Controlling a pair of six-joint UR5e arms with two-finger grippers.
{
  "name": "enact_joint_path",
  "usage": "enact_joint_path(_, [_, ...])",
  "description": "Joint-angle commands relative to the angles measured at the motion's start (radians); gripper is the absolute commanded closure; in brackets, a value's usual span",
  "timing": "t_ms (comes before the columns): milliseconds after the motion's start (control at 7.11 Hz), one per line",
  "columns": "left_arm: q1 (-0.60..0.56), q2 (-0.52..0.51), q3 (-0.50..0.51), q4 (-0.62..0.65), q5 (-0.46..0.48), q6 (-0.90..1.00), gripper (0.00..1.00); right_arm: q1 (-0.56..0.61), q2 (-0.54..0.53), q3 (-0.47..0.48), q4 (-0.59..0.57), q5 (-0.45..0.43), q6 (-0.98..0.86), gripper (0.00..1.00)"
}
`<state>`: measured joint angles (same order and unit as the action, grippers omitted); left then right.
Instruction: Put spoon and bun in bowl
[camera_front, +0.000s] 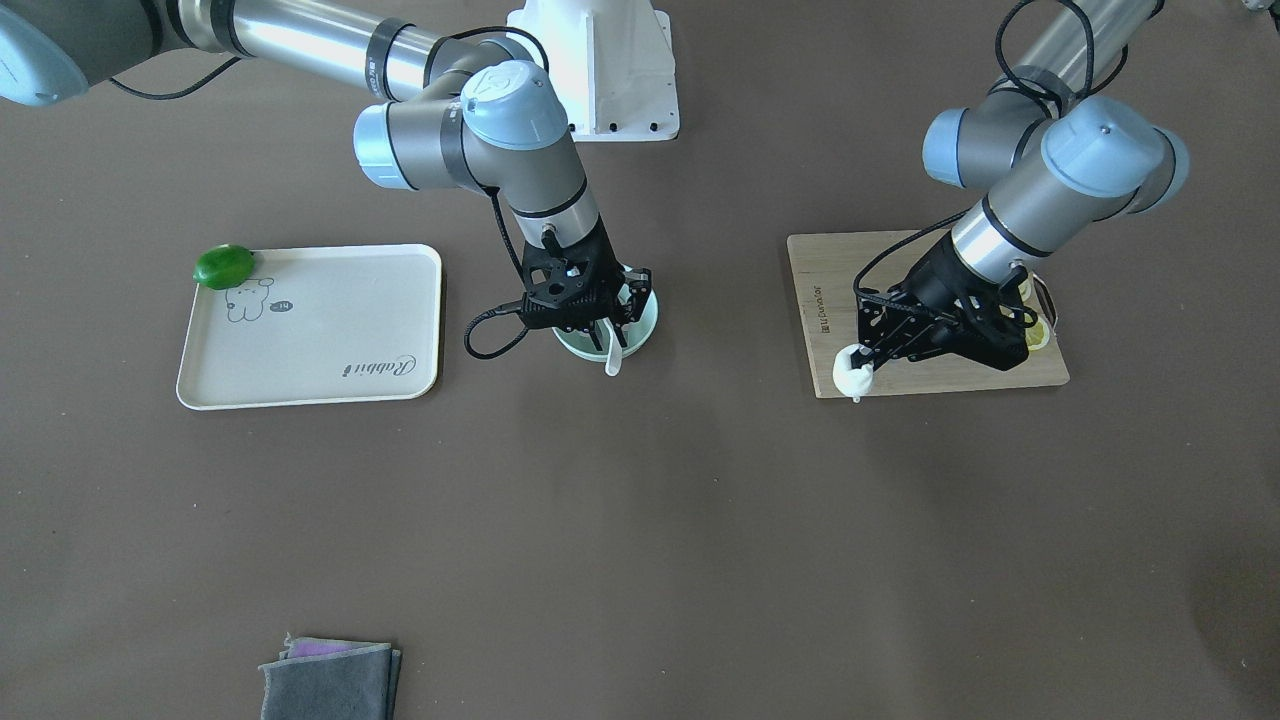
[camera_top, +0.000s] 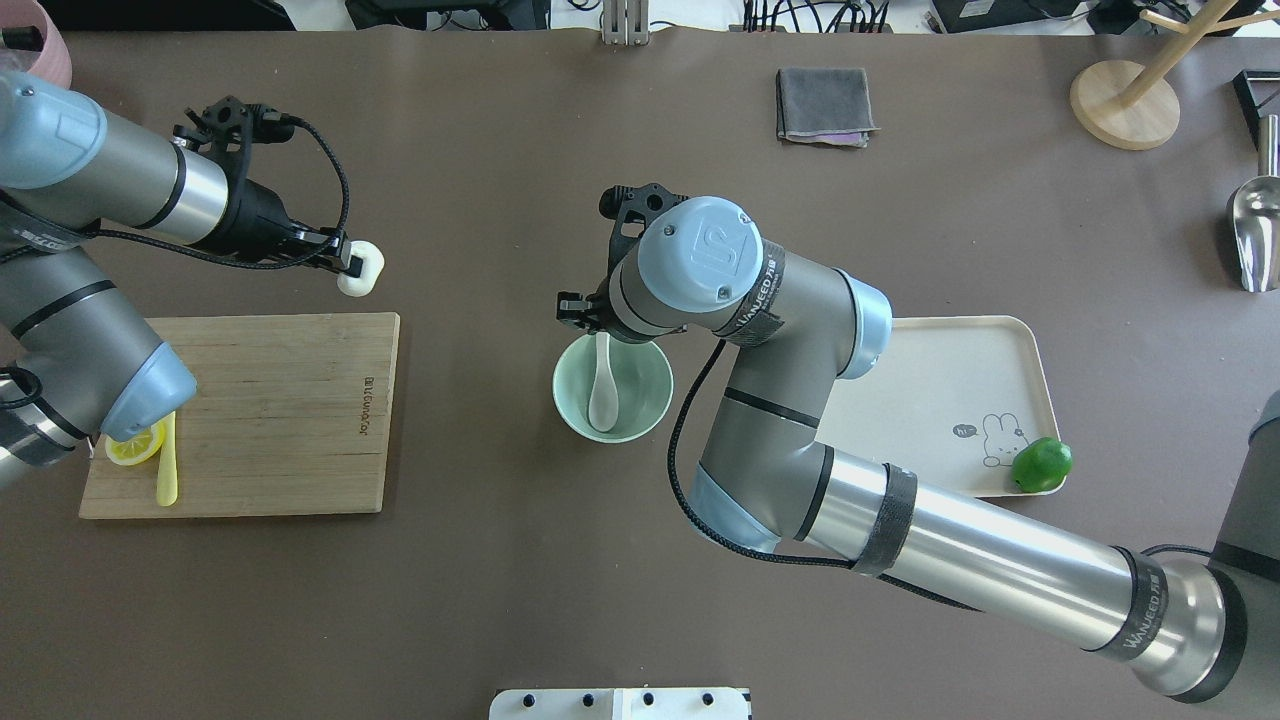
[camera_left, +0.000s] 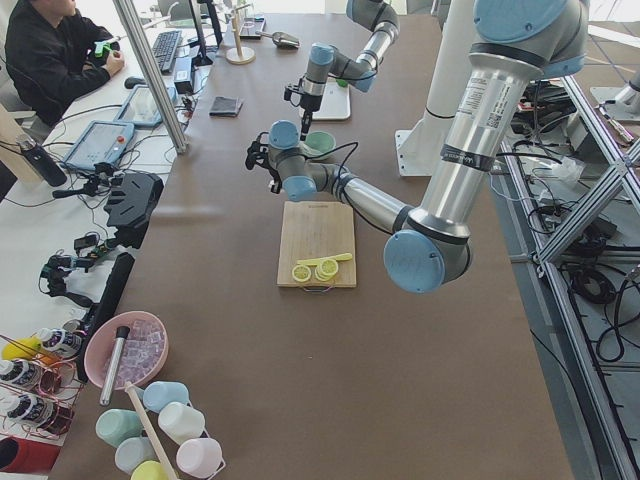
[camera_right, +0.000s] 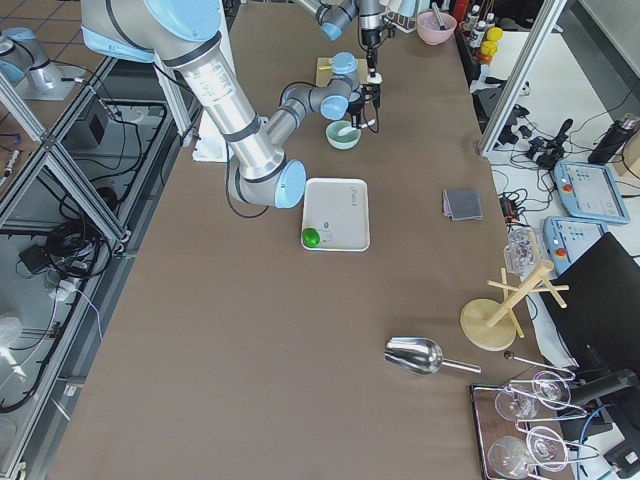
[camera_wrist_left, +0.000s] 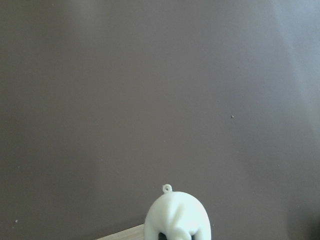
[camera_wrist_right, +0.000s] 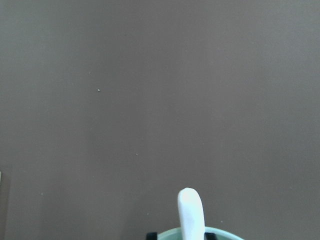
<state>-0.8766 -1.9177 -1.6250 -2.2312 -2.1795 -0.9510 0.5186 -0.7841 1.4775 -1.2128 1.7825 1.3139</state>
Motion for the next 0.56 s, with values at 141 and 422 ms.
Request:
enact_joint_path(141, [0.075, -0.097, -0.007, 0.001, 0.006, -0.197, 1.00, 0.136, -0.044, 0.087, -0.045, 0.214, -0.018, 0.00])
enact_joint_path(422, [0.155, -0.183, -0.015, 0.002, 0.018, -0.352, 1.00, 0.228, -0.110, 0.235, -0.239, 0.308, -0.155, 0.00])
